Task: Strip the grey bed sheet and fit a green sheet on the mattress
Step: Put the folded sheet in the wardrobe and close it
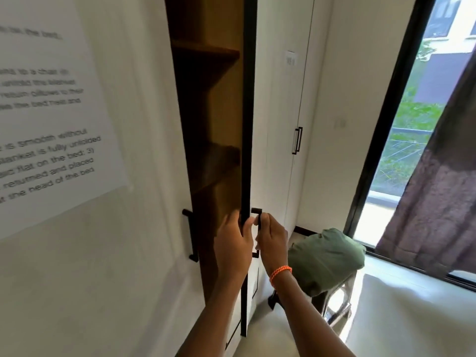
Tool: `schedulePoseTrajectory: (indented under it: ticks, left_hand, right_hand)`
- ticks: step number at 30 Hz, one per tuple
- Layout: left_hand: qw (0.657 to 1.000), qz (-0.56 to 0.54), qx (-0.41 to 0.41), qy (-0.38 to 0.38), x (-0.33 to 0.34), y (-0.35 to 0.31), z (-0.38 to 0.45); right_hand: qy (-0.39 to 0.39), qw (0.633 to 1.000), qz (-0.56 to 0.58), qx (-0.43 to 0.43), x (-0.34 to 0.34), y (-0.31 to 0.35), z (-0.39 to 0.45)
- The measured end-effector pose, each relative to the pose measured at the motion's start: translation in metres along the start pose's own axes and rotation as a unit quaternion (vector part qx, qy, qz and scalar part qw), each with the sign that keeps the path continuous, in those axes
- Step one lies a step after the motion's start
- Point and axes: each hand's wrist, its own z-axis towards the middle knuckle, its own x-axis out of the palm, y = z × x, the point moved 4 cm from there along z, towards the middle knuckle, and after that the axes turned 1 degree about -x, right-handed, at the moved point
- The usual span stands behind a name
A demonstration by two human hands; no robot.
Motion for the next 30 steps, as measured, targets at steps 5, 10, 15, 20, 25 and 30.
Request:
schedulePoseTrajectory:
  ticks: [5,10,15,20,25,30]
  left_hand:
    - [0.996,0.065,-0.003,-0.068,-0.028,0.018,0.018]
    - [0.978,0.165,-0.045,-0.117,-0.058,0.036,0.029]
    - [0.950,0.280,-0.070,-0.119,-0.060,0.042,0.040]
    - [0.930,0.333,-0.072,-0.138,-0.056,0.043,0.041]
    - [0.946,0.240,-0.038,-0.217,-0.060,0.043,0.039]
    - [0.946,0.251,-0.059,-0.198,-0.053,0.049,0.040]
  right_hand:
    - [0.046,0.997,-0.054,-0.010,0.038,0.006,-0.002]
    - [0.102,0.991,-0.079,0.024,0.073,0.004,0.000]
    - [0.106,0.985,-0.132,0.019,0.100,0.003,0.005]
    - [0.108,0.979,-0.172,0.004,0.122,-0.003,0.015]
    - [0.122,0.979,-0.161,0.005,0.135,-0.011,0.019]
    - [0.140,0.977,-0.163,0.007,0.134,-0.015,0.021]
